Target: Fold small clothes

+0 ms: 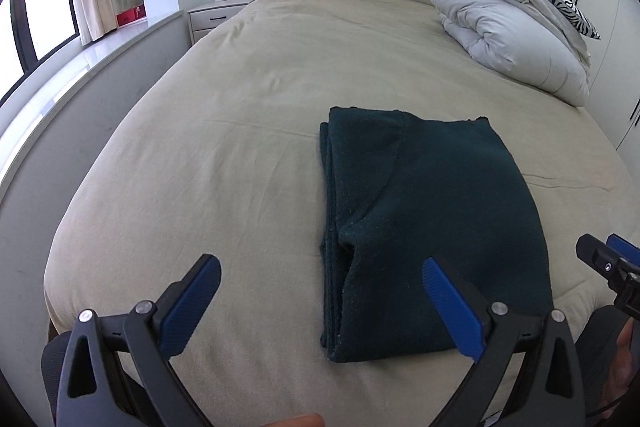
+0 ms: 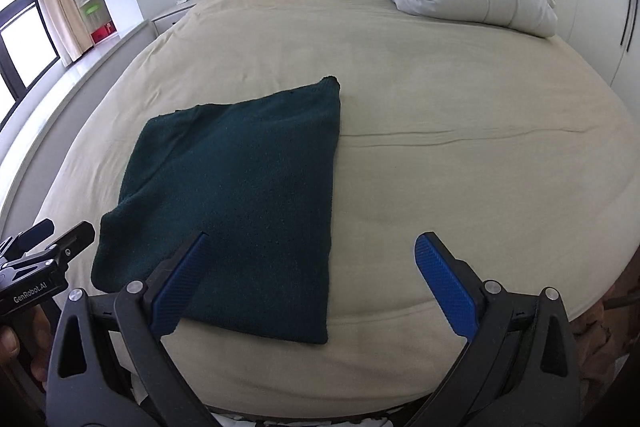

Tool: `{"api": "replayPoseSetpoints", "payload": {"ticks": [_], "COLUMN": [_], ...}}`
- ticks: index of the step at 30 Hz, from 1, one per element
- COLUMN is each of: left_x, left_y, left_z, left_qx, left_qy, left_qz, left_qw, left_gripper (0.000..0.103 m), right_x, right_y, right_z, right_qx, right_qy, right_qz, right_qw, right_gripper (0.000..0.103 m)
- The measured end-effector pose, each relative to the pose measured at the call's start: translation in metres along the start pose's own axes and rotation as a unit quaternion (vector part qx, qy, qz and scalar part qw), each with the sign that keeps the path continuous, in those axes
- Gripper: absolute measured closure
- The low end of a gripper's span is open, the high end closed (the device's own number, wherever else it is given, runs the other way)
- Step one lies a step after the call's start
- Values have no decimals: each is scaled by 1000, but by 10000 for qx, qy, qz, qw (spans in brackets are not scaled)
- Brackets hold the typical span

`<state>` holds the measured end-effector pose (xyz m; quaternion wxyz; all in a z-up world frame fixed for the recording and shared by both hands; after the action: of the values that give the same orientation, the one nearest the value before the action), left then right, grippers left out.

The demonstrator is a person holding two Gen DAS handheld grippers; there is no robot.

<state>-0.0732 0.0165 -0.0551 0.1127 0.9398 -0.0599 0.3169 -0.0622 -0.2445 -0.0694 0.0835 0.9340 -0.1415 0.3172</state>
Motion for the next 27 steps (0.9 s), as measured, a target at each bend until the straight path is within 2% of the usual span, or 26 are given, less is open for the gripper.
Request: {"api": "replayPoseSetpoints", "payload": {"ticks": [27], "left_x": [-4], "left_y": [1], "left_z": [5], "left_qx": [79], "left_qy": [-45], "left_qz": [92], "left_qw": [9999], "left_gripper": [0], "right_x": [-1], "right_y": [-5], "right_z": [-1], "right_qx": [36], "right_qy": [-115], "right_qz": [-113], "right_qw": [9999], "right_gripper": [0]}}
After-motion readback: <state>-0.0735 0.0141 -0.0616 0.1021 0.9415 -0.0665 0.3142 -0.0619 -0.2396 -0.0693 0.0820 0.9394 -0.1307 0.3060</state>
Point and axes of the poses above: each gripper's, at about its wrist camera, not at the fingertips, and z roughly the way its jaws point, y to its right, x to its top, the point moved 1 cm from there along z, roughly the way its jaws point, and after that the axes turned 8 degrees about -x, right-handed, at the moved point
